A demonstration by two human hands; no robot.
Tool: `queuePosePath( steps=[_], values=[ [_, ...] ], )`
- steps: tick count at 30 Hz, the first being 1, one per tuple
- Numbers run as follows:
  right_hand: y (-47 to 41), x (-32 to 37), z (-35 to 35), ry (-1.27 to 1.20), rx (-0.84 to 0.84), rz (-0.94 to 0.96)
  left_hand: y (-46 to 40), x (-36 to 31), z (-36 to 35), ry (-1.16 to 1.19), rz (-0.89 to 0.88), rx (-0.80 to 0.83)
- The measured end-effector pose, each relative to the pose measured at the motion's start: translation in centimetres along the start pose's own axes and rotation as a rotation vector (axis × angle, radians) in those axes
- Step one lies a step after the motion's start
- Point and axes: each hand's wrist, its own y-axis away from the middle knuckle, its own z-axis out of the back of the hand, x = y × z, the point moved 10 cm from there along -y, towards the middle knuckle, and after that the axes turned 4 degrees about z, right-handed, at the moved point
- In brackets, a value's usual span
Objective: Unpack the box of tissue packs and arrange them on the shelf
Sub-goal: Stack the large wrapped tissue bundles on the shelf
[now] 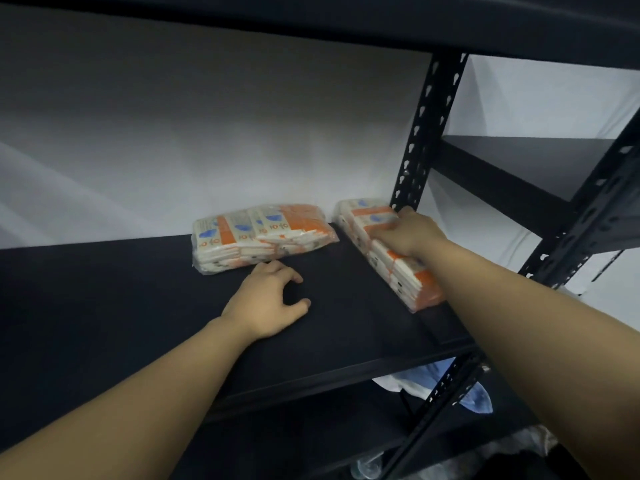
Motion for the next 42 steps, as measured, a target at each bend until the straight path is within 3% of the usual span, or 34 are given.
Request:
queuePosePath(
  steps=[4, 8, 15, 21, 28, 33, 42],
  values=[
    [1.1, 0.0, 0.4, 0.007, 0.011, 0.152, -1.1, -3.1, -1.2, -0.007, -0.015, 0.015],
    [2.6, -0.9, 0.4, -0.006, 0.02, 0.137, -2.0, -6.6, -3.6, -0.094, -0.045, 0.072],
    [4.6, -1.2, -0.1, 0.043, -0.023, 0.123, -1.8, -6.0, -3.6, -0.068, -0.031, 0.081],
    [8.4, 3.4, 1.4, 0.158, -0.279, 0.371, 0.0, -5.2, -2.6, -0.031, 0.03, 0.067],
    [14.4, 6.8, -4.1, 0.034, -0.221, 0.62, 5.3, -2.2, -1.0, -0.038, 0.086, 0.067],
    [17.1, 6.2, -8.6, -0.045, -0.054, 0.544, 9.2, -0.7, 0.3, -0.036, 0.14, 0.042],
    [24.6, 7.8, -10.0, -0.122, -0.113, 0.624, 16.7, 0.0, 2.3, -0.03, 0.076, -0.027]
  ],
)
